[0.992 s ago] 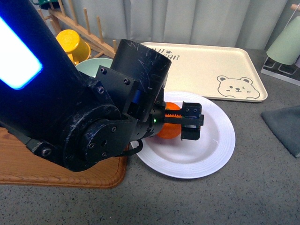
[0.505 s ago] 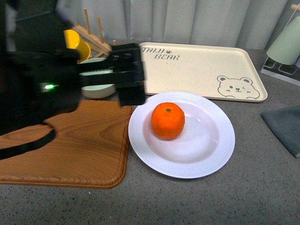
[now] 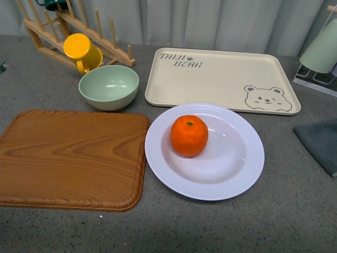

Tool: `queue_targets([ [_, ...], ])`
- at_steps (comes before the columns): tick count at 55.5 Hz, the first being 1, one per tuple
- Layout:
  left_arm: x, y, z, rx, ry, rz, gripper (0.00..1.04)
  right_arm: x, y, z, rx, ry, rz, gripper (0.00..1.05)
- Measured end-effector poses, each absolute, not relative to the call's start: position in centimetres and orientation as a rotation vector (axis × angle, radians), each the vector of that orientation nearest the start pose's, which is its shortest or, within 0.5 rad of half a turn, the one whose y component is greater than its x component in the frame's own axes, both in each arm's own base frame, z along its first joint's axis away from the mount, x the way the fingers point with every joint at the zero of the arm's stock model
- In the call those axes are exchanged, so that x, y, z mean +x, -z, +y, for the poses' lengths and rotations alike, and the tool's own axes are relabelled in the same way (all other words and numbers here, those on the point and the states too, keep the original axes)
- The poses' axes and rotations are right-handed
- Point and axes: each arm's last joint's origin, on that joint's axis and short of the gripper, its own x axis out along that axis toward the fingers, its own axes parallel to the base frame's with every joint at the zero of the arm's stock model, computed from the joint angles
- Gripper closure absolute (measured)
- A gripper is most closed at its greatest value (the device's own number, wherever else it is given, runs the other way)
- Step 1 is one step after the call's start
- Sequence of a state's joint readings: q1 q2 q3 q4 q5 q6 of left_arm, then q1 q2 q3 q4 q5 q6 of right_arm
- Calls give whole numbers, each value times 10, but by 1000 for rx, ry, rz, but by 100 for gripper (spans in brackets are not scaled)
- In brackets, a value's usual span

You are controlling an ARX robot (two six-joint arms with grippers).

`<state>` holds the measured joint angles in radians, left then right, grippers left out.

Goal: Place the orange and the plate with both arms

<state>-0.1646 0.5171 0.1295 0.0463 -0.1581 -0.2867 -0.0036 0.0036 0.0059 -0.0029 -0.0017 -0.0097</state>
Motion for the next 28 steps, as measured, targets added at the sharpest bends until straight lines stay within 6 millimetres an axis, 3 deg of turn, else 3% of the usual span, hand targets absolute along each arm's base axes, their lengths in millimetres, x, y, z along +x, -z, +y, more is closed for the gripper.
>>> queue_targets([
  [4,127,-159,-15,-138,-1,113,24,98,-165,0,-10,2,1,9],
  [8,126,-170,-13,-83,5,5,36,98,-165,0,-9,1,1,9],
  [17,120,-174,-1,-26,-5,-23,67,98,-165,0,-10,1,1,9],
  [24,115,-174,0,-14,2,-24,99,98,-165,0,-10,2,1,9],
  [28,113,-174,0,-10,1,-24,101,98,-165,0,-10,2,1,9],
])
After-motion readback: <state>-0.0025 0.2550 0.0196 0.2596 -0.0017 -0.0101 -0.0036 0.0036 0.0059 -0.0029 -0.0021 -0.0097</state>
